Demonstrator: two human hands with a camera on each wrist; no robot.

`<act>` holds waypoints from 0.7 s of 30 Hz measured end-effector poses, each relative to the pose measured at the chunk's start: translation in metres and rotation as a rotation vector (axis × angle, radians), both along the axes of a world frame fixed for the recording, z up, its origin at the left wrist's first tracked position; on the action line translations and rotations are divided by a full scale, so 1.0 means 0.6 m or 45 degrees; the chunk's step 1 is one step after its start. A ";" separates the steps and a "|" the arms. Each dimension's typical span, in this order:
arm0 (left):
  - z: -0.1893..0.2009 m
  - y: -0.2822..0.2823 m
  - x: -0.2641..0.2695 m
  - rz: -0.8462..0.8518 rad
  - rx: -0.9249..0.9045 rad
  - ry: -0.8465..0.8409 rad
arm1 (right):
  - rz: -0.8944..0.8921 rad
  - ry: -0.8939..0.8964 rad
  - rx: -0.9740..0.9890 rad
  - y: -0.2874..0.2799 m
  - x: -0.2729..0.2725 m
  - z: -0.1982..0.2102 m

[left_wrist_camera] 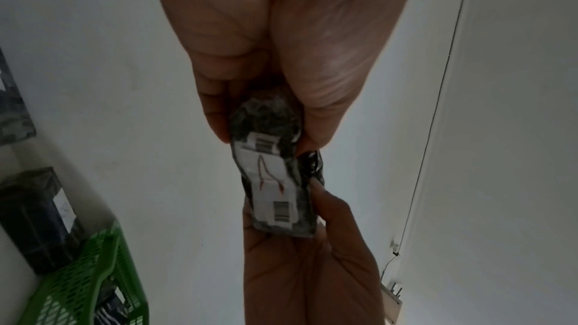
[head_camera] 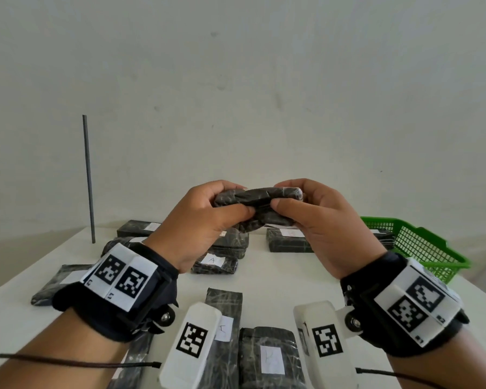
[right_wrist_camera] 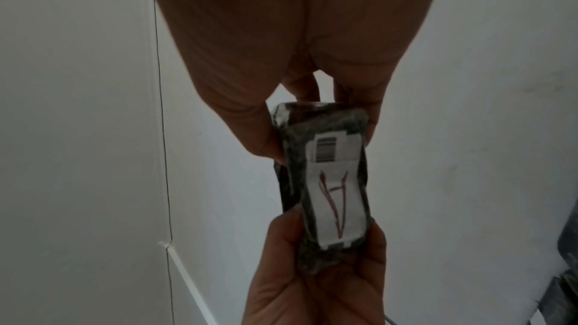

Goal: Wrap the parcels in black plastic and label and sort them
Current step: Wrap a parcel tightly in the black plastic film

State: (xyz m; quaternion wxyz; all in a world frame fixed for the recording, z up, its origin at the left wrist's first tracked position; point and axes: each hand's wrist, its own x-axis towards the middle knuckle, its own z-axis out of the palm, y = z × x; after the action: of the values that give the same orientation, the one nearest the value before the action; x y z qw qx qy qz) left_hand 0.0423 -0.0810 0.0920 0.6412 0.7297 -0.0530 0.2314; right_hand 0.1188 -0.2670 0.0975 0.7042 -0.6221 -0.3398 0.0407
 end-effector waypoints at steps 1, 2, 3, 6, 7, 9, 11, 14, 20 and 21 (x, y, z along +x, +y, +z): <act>-0.001 0.000 0.001 -0.007 -0.014 -0.023 | 0.035 0.012 -0.006 0.000 -0.001 0.002; -0.001 -0.002 0.000 -0.008 -0.022 -0.041 | 0.063 0.017 -0.005 -0.001 -0.002 0.005; -0.001 -0.004 0.000 -0.018 -0.027 -0.051 | 0.073 0.016 0.001 -0.001 -0.001 0.007; -0.001 -0.011 0.001 -0.075 -0.111 -0.019 | 0.053 0.011 0.044 0.001 0.003 0.010; -0.002 -0.011 0.003 -0.069 -0.115 -0.018 | 0.058 0.017 0.050 0.002 0.003 0.010; -0.001 -0.011 0.002 -0.038 -0.082 -0.035 | 0.095 0.025 0.029 0.004 0.000 0.009; 0.002 -0.009 0.001 -0.057 -0.088 -0.026 | 0.139 0.054 0.022 0.001 -0.005 0.009; 0.006 -0.008 -0.002 -0.089 -0.044 0.008 | 0.112 0.067 0.034 0.001 -0.004 0.007; 0.002 -0.010 0.001 -0.064 -0.067 0.049 | 0.058 0.080 -0.016 0.004 -0.002 0.002; 0.000 -0.008 0.003 -0.058 -0.071 0.037 | 0.051 0.065 -0.043 0.001 -0.002 0.002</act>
State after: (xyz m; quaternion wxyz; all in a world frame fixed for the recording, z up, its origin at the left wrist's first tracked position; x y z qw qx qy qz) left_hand 0.0443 -0.0859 0.0922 0.6670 0.7135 -0.0538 0.2074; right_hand 0.1175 -0.2662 0.0988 0.7009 -0.6259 -0.3333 0.0765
